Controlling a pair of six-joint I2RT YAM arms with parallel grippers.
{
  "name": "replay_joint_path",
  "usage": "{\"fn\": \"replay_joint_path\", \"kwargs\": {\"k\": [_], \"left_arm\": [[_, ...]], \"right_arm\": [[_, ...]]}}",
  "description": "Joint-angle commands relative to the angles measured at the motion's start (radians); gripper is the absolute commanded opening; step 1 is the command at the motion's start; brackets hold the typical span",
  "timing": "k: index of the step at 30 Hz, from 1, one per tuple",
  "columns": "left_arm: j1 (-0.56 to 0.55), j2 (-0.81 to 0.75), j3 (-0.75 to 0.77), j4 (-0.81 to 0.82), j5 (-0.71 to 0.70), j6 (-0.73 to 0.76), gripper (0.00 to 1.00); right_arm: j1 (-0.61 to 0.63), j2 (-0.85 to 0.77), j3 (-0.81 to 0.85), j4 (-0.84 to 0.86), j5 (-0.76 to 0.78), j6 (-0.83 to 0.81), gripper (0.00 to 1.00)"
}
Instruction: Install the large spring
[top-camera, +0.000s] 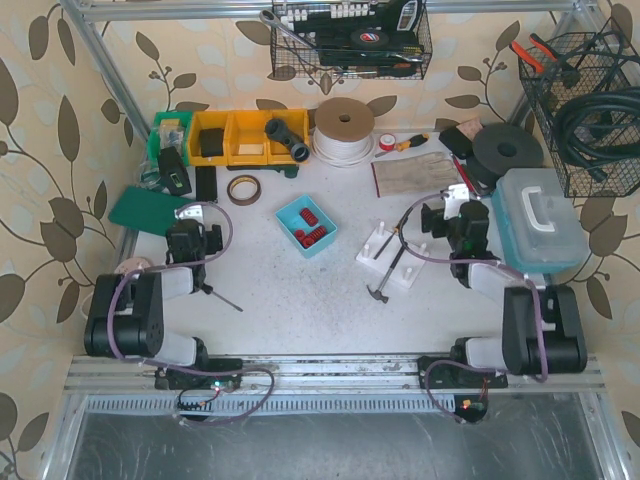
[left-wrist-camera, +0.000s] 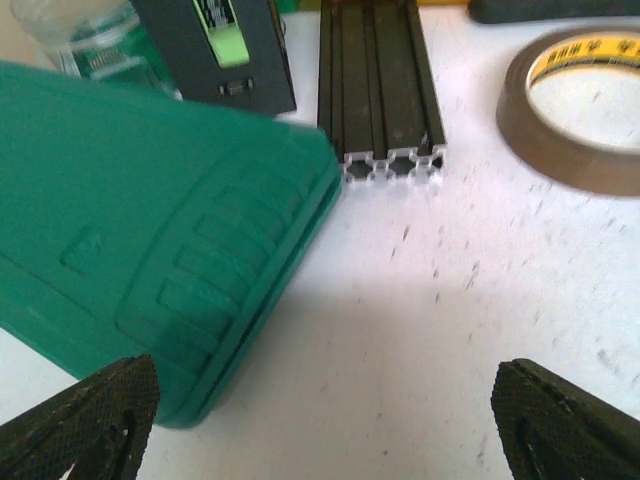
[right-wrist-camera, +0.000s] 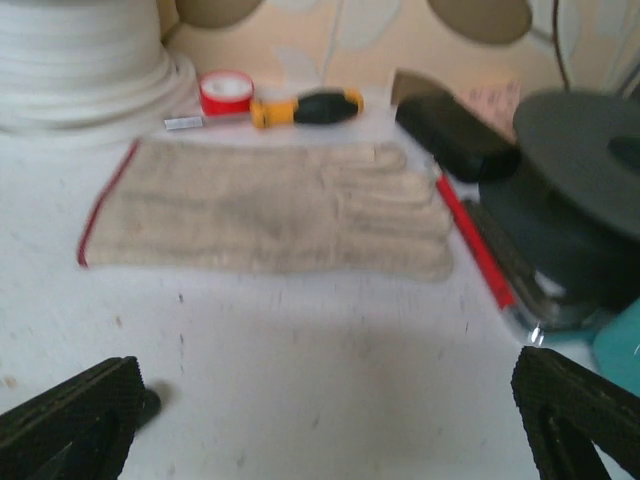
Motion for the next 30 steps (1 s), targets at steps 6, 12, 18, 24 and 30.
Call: {"fn": "replay_joint_path", "kwargs": {"k": [6,12,18,24,30], "left_arm": [[-0.006,-0.31,0.204,-0.408,0.123,-0.074,0.92],[-0.005,-0.484,0.387,-0.7,0.109,-0.24,0.93],[-0.005,-0.531,0.582,-1.021,0.13,-0.325,0.93],[-0.005,-0.594,0.558,-1.15,0.128,-0.452,0.99],[-0.005,-0.637,0.433,-0.992,0.445,-0.498,0.96]], "right_arm": [[0.005,-0.231,0.141,-0.331,-0.121,0.043,1.0],[0.005,-0.28,0.39,-0.741,-0.087,0.276,1.0],[0.006,-0.304,0.525,-0.925,-0.161,0.382,1.0],[-0.021,-0.327,0.544,-1.092,-0.114,0.521,1.0],[-0.031,-0.236,0.562,-1.183,-0.229,0.575,0.99]]}}
